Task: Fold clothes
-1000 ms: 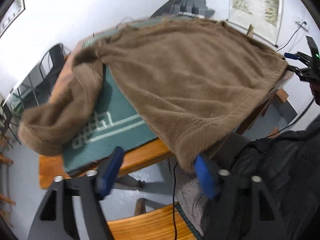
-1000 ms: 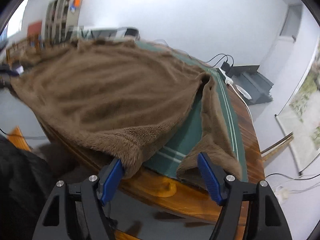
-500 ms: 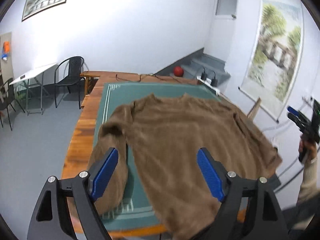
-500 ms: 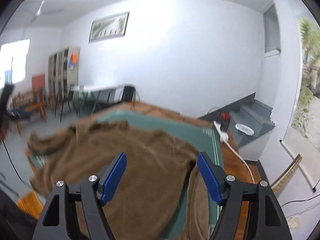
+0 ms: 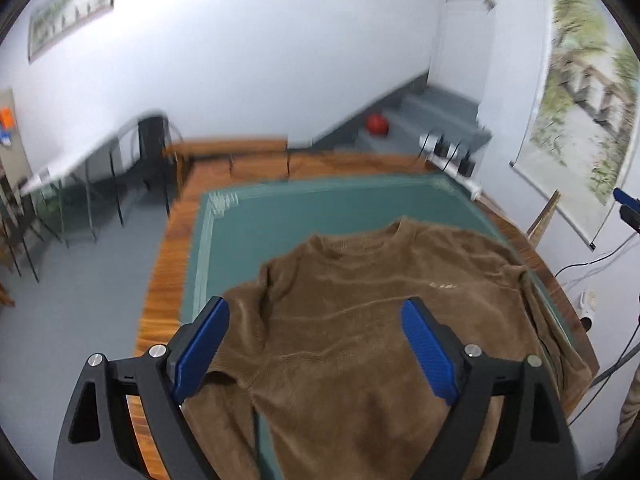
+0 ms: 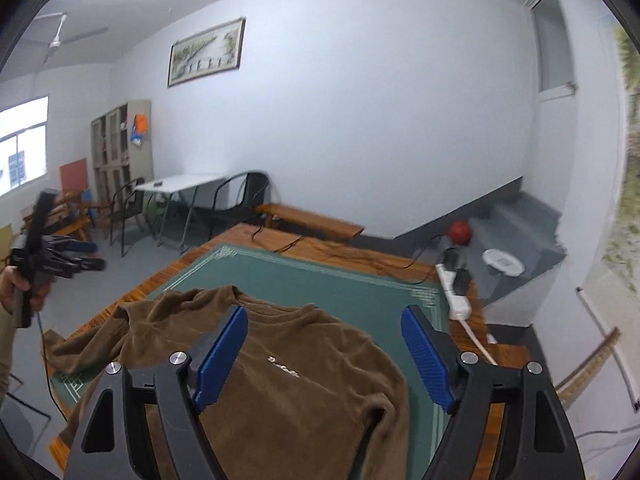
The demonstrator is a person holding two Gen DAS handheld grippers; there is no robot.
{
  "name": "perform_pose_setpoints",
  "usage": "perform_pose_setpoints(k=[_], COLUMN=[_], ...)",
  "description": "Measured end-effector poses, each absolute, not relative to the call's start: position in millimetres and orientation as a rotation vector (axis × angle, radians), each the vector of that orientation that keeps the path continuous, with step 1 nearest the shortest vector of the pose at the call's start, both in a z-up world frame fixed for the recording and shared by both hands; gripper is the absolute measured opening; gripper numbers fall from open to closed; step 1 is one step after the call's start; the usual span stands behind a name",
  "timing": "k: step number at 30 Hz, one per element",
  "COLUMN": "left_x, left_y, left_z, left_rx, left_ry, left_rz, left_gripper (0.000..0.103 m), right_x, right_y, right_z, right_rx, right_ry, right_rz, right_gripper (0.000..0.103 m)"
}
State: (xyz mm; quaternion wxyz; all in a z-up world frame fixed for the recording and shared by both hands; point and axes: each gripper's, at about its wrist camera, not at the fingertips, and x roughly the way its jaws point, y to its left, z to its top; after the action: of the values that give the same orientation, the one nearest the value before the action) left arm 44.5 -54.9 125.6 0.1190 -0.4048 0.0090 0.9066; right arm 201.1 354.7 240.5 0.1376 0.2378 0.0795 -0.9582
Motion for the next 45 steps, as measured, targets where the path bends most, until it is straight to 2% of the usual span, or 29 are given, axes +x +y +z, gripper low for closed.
perform_pose_setpoints(k=[5, 10, 18, 21, 25, 29, 33, 37, 41, 45], left_x=[-45.0, -101.9, -176.4, -190.8, -200.8, -197.8, -193.2, -188.2, -162.6, -124.9], left_y=[-40.9, -35.4, -20.0, -12.5, -6.1, -9.2, -16.8, -20.5, -13.3, 5.2], left_z=[50.1, -7.2, -61.5, -67.5, -66.1, -67.9, -69.3, -65.1, -52.4, -36.9], left_rx=[-1.503, -1.690, -1.850, -1.847, -1.779, -1.688, -1.607, -1.654, -1.671, -1.639], left_ry=[0.008, -0.030, 0.005, 0.034, 0.021, -0.049, -0.104, -0.137, -0.173, -0.125], left_rz=[2.544, 2.499, 2.508, 2.551, 2.637, 2.722, 2.775, 2.723, 2.638, 2.566], left_gripper=[0.090, 0.090, 0.090, 0.095, 0.095, 0.099, 0.103, 0.103, 0.103, 0.103], right_x=[103.7, 18.8, -69.1, -89.9, -100.6, -104.1, -102.0, -104.9, -89.4, -37.8], right_y=[322.0, 287.2, 263.3, 266.3, 278.1, 294.0, 297.0, 299.9, 296.4, 319.0], right_z=[185.9, 99.6, -10.1, -34.5, -38.7, -44.9, -51.1, -52.4, -37.5, -7.2], right_rx=[0.948, 1.223, 1.505, 1.540, 1.458, 1.377, 1.322, 1.333, 1.332, 1.265], right_ry=[0.225, 0.187, 0.216, 0.240, 0.278, 0.230, 0.248, 0.213, 0.177, 0.079], right_rz=[-2.642, -2.472, -2.336, -2.358, -2.497, -2.594, -2.656, -2.644, -2.612, -2.593], right_gripper=[0.081, 0.081, 0.081, 0.081, 0.081, 0.082, 0.095, 0.097, 0.097, 0.097])
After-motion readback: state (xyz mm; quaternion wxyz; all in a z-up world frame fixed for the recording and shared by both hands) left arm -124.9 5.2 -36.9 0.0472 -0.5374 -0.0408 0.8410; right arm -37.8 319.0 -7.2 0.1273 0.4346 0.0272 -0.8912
